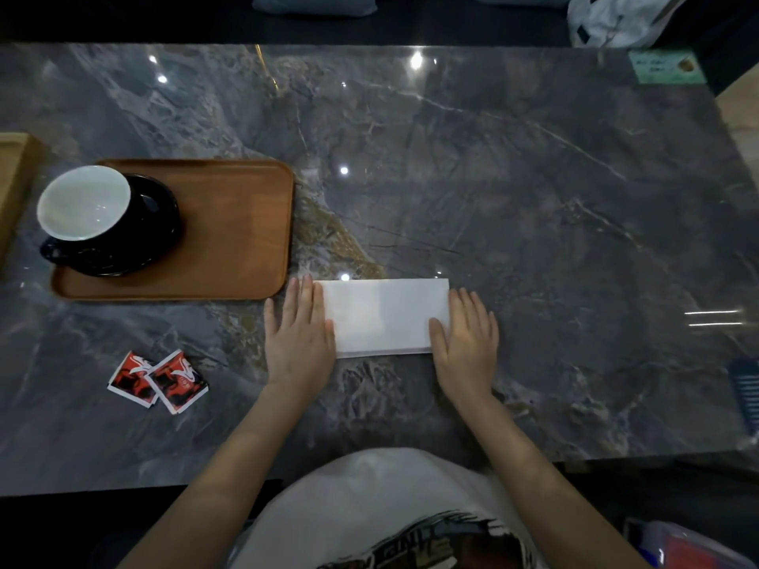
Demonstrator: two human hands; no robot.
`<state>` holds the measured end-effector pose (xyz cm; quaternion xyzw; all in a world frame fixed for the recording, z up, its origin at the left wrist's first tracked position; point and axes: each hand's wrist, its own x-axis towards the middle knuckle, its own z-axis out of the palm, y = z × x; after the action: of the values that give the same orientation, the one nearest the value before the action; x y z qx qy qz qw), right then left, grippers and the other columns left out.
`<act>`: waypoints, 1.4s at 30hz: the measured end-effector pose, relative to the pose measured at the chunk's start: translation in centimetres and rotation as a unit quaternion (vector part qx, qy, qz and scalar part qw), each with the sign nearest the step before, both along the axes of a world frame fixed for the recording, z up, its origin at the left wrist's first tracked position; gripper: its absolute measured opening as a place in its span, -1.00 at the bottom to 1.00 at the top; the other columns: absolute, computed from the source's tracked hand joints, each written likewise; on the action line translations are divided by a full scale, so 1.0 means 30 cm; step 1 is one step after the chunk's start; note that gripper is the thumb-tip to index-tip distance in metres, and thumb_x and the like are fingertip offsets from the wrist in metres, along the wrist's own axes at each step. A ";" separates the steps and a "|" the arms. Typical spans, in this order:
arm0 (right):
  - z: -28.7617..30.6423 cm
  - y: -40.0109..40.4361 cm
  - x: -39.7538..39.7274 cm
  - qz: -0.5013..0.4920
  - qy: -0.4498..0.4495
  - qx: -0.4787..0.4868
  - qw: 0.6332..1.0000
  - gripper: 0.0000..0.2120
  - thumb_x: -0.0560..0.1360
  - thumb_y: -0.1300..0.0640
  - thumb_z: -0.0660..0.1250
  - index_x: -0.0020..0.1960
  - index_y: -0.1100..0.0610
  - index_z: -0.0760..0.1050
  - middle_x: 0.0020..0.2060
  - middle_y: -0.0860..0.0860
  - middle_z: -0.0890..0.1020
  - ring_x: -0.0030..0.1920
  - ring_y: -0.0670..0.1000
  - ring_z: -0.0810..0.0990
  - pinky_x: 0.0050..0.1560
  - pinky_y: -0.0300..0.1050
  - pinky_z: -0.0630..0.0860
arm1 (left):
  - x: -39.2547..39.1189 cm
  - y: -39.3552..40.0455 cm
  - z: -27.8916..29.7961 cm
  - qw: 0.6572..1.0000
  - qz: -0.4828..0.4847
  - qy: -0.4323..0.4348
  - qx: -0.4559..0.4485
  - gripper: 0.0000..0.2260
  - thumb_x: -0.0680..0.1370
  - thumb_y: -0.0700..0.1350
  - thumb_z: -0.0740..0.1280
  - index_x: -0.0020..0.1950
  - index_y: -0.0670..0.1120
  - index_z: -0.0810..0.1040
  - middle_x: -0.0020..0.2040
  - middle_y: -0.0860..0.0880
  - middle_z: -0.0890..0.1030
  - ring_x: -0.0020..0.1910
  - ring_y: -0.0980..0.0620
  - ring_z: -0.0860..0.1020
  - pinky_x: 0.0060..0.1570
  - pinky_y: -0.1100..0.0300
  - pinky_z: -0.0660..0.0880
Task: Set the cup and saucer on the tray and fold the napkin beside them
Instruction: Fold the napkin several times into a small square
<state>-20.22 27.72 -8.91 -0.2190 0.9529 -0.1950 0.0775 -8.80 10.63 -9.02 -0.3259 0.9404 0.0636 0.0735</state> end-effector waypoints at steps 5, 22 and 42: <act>-0.024 -0.028 0.000 -0.010 -0.038 0.037 0.999 -0.32 0.48 -0.21 -0.04 0.48 0.16 0.09 0.49 0.09 0.17 0.50 0.06 0.04 0.47 0.05 -0.10 | -0.088 0.096 0.039 0.996 -0.046 0.062 0.044 -0.46 0.54 0.02 -0.22 0.50 -0.13 0.06 0.53 -0.08 0.09 0.51 -0.06 0.02 0.43 -0.10 -0.03; 0.091 -0.085 -0.057 -0.216 -0.263 -0.289 0.895 -0.77 0.44 0.21 0.34 0.07 0.06 0.43 0.08 0.06 0.55 0.03 0.00 0.52 0.04 -0.13 0.51 | -0.108 0.136 -0.034 0.998 -0.027 0.044 0.048 -0.47 0.54 0.00 -0.20 0.50 -0.09 0.04 0.53 -0.06 0.10 0.51 -0.06 0.05 0.43 -0.09 0.01; 0.230 -0.133 -0.180 -0.157 -0.405 -0.273 0.858 -0.83 0.46 0.28 0.26 0.02 0.15 0.53 -0.39 0.05 0.51 -0.55 -0.06 0.40 -0.59 -0.26 0.36 | -0.089 0.256 0.104 0.952 -0.028 0.195 0.234 -0.39 0.50 0.07 -0.03 0.45 -0.26 0.14 0.47 -0.23 0.22 0.46 -0.14 0.20 0.44 0.01 0.09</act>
<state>-25.62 23.73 -2.01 0.0199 0.7676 -0.5285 0.3621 -11.45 18.30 -5.91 -0.2544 0.9039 0.3421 -0.0355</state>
